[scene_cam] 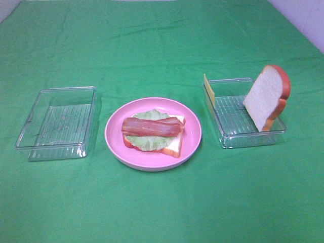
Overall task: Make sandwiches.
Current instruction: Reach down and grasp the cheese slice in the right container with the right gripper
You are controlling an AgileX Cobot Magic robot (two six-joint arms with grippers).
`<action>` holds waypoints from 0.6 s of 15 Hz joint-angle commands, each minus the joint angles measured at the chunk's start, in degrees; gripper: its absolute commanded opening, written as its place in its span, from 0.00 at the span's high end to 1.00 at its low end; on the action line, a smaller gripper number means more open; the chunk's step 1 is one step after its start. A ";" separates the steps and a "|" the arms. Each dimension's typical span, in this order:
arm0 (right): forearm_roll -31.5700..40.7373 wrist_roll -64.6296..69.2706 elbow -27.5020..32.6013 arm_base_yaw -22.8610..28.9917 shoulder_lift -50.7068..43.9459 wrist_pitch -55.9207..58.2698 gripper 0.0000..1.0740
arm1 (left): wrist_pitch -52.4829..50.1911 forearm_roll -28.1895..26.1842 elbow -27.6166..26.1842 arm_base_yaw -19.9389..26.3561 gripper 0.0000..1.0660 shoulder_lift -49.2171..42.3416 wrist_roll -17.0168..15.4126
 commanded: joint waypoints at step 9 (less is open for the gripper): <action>-18.74 27.44 -3.27 0.23 23.72 -2.06 0.33 | -0.80 -0.52 0.06 -0.46 0.27 -0.29 0.74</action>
